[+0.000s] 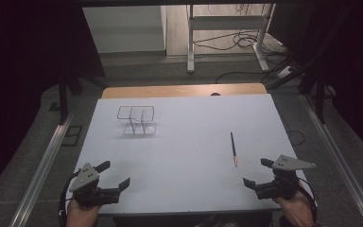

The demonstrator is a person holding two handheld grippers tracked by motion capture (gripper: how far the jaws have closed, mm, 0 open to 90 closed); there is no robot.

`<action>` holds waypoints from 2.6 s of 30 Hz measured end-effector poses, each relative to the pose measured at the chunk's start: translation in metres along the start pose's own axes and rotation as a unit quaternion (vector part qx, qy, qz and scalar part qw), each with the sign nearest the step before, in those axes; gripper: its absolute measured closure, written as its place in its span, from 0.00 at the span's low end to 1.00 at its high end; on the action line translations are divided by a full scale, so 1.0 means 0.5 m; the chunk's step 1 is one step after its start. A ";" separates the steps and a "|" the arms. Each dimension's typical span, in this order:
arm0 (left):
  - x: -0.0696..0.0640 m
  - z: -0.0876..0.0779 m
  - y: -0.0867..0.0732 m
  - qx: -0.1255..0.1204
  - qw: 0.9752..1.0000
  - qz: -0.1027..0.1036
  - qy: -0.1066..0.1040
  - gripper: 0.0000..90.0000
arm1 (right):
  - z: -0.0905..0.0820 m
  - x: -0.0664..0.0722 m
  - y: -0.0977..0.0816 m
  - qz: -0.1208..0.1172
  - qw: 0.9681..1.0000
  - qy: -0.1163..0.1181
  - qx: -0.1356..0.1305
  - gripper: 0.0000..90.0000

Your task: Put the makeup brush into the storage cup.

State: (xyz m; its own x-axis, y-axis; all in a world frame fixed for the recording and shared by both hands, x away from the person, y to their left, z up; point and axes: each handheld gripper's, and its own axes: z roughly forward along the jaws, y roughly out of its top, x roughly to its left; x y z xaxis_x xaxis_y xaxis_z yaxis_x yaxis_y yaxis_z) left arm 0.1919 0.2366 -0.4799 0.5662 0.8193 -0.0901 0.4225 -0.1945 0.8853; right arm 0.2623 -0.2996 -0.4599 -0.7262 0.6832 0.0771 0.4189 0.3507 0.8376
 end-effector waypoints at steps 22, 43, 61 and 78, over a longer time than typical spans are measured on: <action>-0.001 -0.002 -0.001 0.000 1.000 0.007 0.008 0.07 | 0.005 0.007 0.002 -0.004 1.000 -0.016 0.013 0.00; 0.000 -0.001 -0.002 0.005 1.000 0.005 0.012 0.07 | 0.010 0.003 0.015 0.003 0.999 -0.040 0.003 0.00; 0.001 -0.001 -0.002 0.006 1.000 0.003 0.013 0.07 | 0.025 -0.007 0.043 0.046 0.997 -0.036 0.048 0.00; -0.001 -0.002 -0.001 0.008 1.000 0.009 0.015 0.07 | 0.045 -0.018 0.081 0.050 0.996 -0.044 0.066 0.05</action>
State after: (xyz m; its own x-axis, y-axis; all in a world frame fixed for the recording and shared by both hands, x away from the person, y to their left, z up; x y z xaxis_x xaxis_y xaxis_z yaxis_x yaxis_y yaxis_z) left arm 0.1910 0.2368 -0.4798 0.5518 0.8318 -0.0601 0.4242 -0.2179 0.8790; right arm 0.2982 -0.2773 -0.4389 -0.6294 0.7701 0.1042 0.5589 0.3553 0.7493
